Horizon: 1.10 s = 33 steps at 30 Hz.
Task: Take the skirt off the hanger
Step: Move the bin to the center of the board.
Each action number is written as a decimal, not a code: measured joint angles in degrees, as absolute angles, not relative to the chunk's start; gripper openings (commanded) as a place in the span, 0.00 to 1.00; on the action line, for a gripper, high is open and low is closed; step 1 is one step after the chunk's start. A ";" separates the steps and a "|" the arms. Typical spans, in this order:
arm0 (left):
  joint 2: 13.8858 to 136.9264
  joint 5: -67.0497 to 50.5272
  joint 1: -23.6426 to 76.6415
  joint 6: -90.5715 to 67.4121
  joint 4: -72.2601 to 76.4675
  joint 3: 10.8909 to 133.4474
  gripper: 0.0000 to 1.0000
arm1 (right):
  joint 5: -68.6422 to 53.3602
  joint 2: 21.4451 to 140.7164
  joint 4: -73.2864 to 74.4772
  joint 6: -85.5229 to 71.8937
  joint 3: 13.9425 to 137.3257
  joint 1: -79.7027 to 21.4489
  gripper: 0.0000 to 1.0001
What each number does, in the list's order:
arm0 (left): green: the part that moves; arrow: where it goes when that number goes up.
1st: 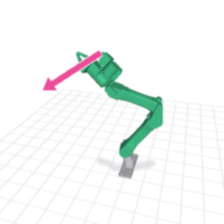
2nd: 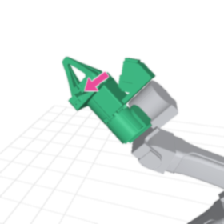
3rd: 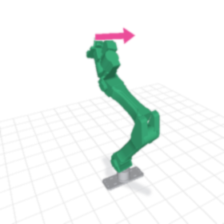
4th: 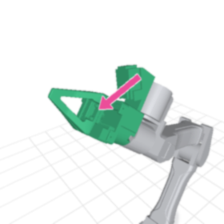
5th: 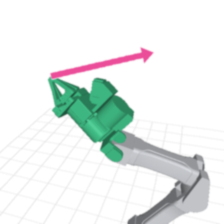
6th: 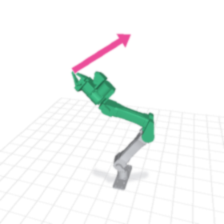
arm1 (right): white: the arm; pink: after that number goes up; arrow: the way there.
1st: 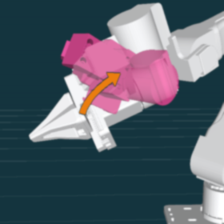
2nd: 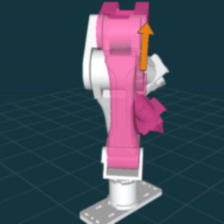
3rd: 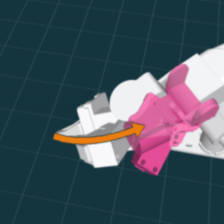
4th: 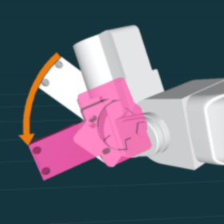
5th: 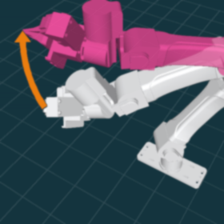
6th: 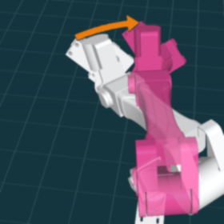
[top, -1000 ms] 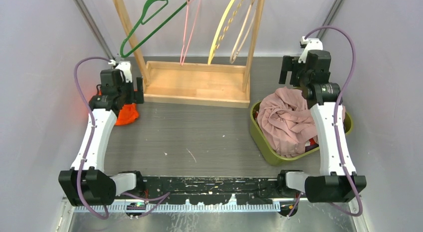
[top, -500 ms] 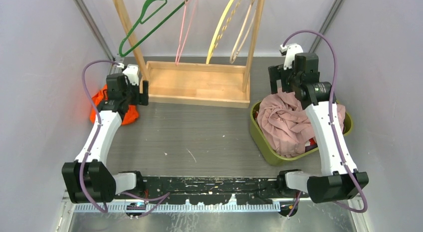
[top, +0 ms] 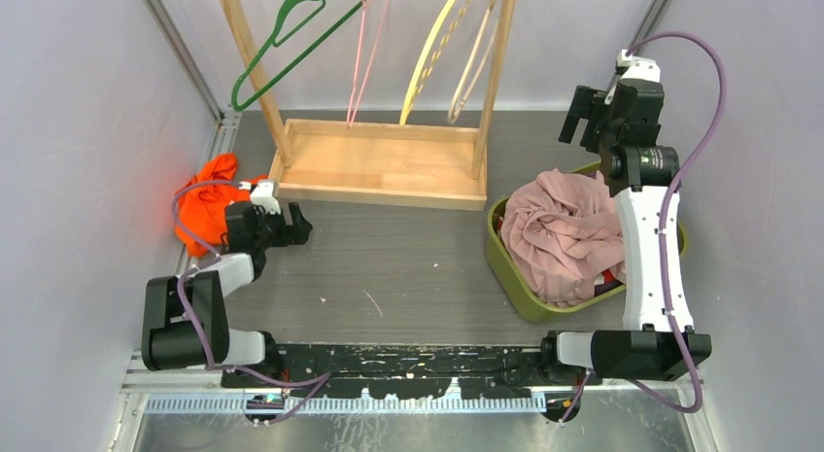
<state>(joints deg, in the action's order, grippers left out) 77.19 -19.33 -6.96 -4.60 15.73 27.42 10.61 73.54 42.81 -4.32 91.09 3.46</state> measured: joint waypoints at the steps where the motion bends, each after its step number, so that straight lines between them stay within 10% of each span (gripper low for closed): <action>1: 77.65 -19.57 -7.33 -5.13 19.00 25.96 0.87 | 10.61 73.76 42.83 -4.60 91.11 3.51 1.00; 17: 86.06 -21.08 -9.13 -7.33 47.29 20.08 0.94 | 10.61 76.27 42.81 -5.10 92.33 3.99 1.00; 33: 87.55 -24.36 -5.63 -2.85 44.88 23.38 0.94 | 9.34 77.25 39.38 -4.67 90.52 4.51 1.00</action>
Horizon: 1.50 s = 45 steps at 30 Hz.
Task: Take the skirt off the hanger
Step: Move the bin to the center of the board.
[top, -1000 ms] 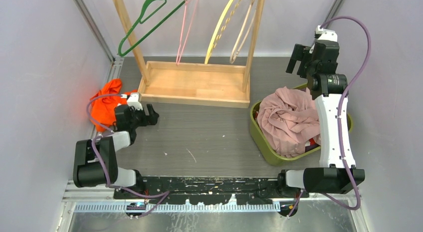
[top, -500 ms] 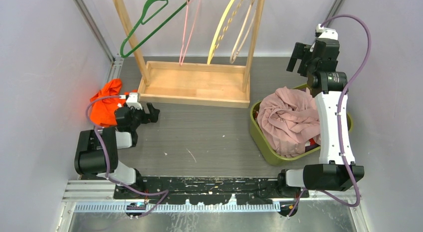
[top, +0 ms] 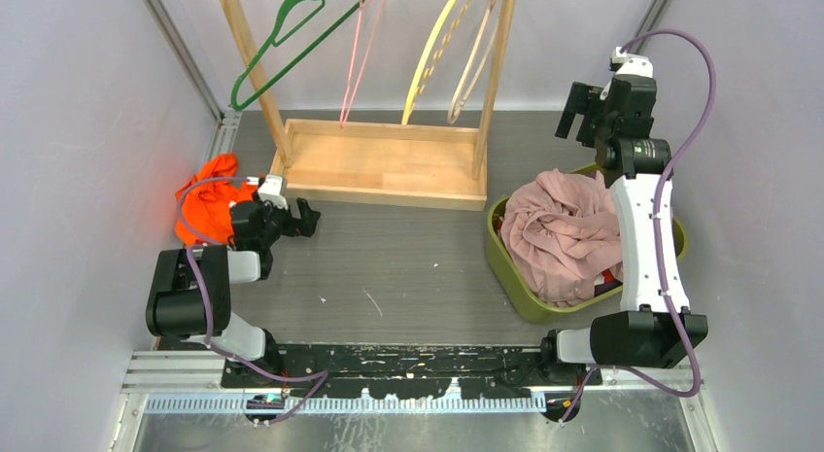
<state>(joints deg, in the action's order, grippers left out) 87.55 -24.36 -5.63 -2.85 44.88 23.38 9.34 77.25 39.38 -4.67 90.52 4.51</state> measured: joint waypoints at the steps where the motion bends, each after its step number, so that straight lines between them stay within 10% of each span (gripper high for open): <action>1: 87.55 -24.21 -5.41 -2.63 44.82 23.40 0.95 | 9.10 77.34 39.27 -4.67 90.50 4.51 1.00; 29: 89.17 -17.54 -1.26 -0.32 50.57 19.29 0.99 | 3.51 81.56 39.70 -0.67 92.66 4.43 1.00; 45: 89.17 -11.29 -1.26 -1.32 50.26 19.46 0.99 | 28.86 78.65 29.98 15.64 85.38 2.81 1.00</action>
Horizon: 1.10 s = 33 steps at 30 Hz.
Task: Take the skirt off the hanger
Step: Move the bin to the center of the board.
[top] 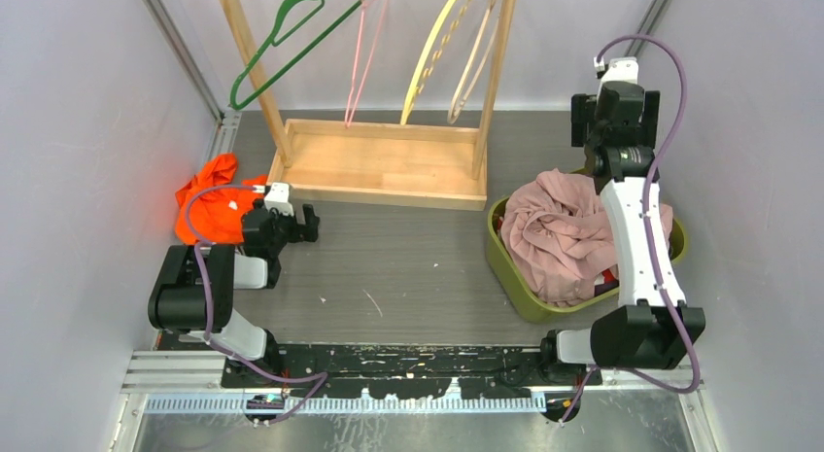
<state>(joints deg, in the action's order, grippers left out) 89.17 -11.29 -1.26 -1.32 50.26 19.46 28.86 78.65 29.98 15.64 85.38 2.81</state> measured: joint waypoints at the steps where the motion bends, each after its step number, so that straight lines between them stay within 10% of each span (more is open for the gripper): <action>1: 89.14 -11.18 -1.26 -1.32 50.24 19.49 0.99 | 26.74 77.41 28.91 14.79 83.83 3.27 1.00; 10: 89.14 -10.92 -1.26 -1.34 50.22 19.49 0.99 | -3.05 74.74 22.46 0.67 76.84 13.28 0.94; 21: 89.14 -10.92 -1.26 -1.32 50.19 19.49 0.99 | -19.66 74.98 14.81 -2.68 63.48 13.26 0.57; 26: 89.14 -10.92 -1.26 -1.32 50.19 19.49 0.99 | -18.39 73.47 13.85 -3.73 57.49 13.26 0.08; 33: 89.14 -10.92 -1.26 -1.32 50.15 19.49 0.99 | -12.10 67.70 13.39 -4.84 56.64 12.95 0.01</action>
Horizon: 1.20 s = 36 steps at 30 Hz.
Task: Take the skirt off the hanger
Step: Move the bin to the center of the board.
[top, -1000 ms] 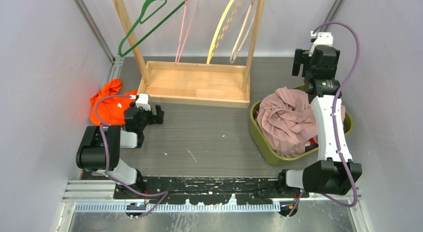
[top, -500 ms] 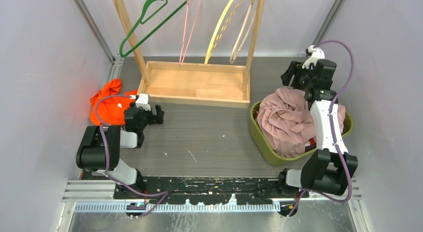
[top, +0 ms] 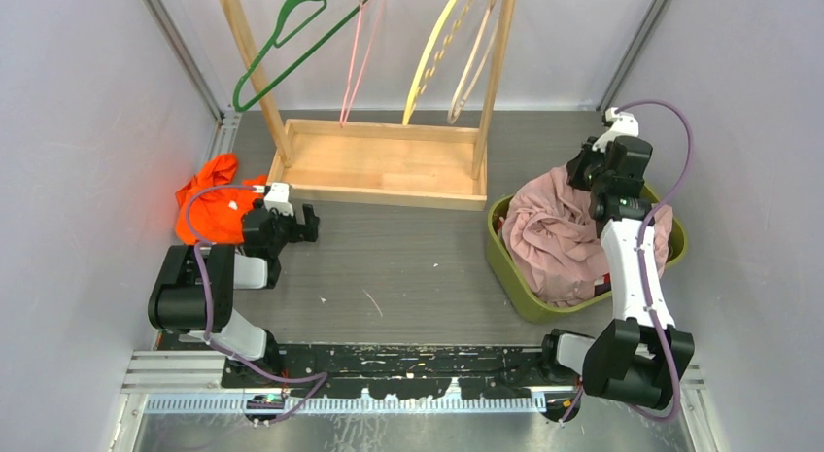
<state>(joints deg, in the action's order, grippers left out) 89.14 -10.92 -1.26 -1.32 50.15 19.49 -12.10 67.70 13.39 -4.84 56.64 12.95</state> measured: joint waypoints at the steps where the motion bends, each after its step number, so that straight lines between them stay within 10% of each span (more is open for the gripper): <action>1: 89.14 -10.92 -1.26 -1.34 50.15 19.49 0.99 | -11.35 67.37 13.43 -4.86 57.04 12.75 0.04; 3: 89.14 -10.92 -1.26 -1.32 50.15 19.49 0.99 | -10.39 67.22 13.85 -4.89 58.15 12.23 0.19; 13: 89.14 -10.92 -1.26 -1.32 50.13 19.49 0.99 | -5.52 63.07 22.76 -4.27 66.85 6.24 0.32; 19: 89.14 -10.92 -1.26 -1.32 50.13 19.49 1.00 | -1.23 55.13 29.04 -3.60 69.36 1.17 0.62; 22: 89.14 -10.92 -1.26 -1.32 50.13 19.49 0.99 | 1.91 52.16 32.71 -3.18 69.73 -0.32 0.50; 26: 89.14 -10.92 -1.26 -1.32 50.13 19.49 0.99 | 5.32 49.74 39.03 -5.41 69.95 -1.23 0.01; 36: 89.14 -10.92 -1.26 -1.34 50.11 19.49 0.99 | 7.81 44.99 55.46 -14.76 67.29 -1.52 0.01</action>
